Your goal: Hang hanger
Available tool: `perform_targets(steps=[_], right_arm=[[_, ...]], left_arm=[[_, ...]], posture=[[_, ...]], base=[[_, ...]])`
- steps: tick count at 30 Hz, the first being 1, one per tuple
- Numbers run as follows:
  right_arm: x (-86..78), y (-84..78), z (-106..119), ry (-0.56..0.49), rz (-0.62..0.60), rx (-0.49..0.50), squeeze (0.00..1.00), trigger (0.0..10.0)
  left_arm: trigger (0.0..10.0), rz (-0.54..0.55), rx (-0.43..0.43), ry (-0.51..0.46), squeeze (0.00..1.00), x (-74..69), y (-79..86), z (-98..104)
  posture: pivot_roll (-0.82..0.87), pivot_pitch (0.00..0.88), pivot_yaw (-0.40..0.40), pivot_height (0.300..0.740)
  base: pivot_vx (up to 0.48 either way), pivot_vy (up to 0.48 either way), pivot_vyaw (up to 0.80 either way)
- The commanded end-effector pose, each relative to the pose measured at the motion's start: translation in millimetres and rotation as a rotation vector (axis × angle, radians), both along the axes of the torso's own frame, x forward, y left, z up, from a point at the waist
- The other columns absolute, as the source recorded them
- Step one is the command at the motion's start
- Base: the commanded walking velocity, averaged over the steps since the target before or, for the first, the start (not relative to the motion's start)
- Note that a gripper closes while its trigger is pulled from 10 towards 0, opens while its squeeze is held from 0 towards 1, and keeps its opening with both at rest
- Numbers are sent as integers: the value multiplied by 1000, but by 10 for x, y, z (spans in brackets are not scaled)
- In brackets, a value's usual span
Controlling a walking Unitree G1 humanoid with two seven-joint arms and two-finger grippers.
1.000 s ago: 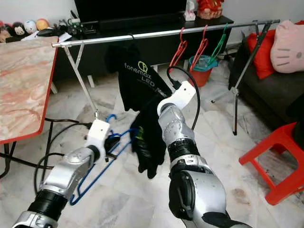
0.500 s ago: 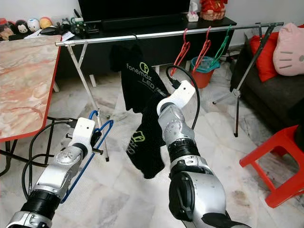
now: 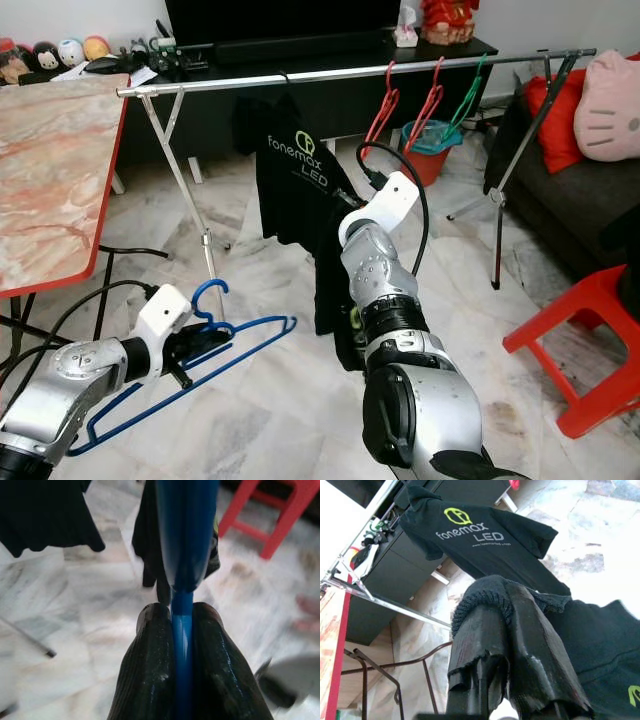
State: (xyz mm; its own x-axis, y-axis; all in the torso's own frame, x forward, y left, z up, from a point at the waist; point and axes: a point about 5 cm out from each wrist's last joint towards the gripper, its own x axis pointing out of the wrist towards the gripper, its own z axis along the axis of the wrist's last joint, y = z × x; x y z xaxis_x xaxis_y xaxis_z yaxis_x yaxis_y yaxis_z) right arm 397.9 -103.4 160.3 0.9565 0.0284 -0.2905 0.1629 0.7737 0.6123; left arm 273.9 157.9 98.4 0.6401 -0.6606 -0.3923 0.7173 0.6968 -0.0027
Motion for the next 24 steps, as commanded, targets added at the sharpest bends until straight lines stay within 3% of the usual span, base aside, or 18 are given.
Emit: perform_targets(steps=[1,9,14,18,22,24], right_arm=[[13,33,94,-36,6,-6,0,10000],[14,103,120,-41,23,4,0,10000],[11,147,123,-42,34,11,0,10000],[11,175,139,-44,38,17,0,10000],[17,230,194,-57,47,31,0,10000],[17,237,198,-57,48,32,0,10000]], left_arm=[[10000,-39,-97,-10,0,24,-231,92],[10000,-166,-206,5,0,-61,-652,181],[10000,-179,-209,11,0,-57,-777,179],[10000,-106,-191,-10,0,42,-814,201],[10000,52,-147,-16,0,230,-863,240],[10000,68,-141,-16,0,249,-872,248]], posture=[[11,0,-22,740],[11,0,-22,740],[14,0,-23,740],[14,0,-20,740],[17,0,-19,740],[17,0,-19,740]], base=[[0,0,0],[0,0,0],[0,0,0],[0,0,0],[0,0,0],[0,0,0]])
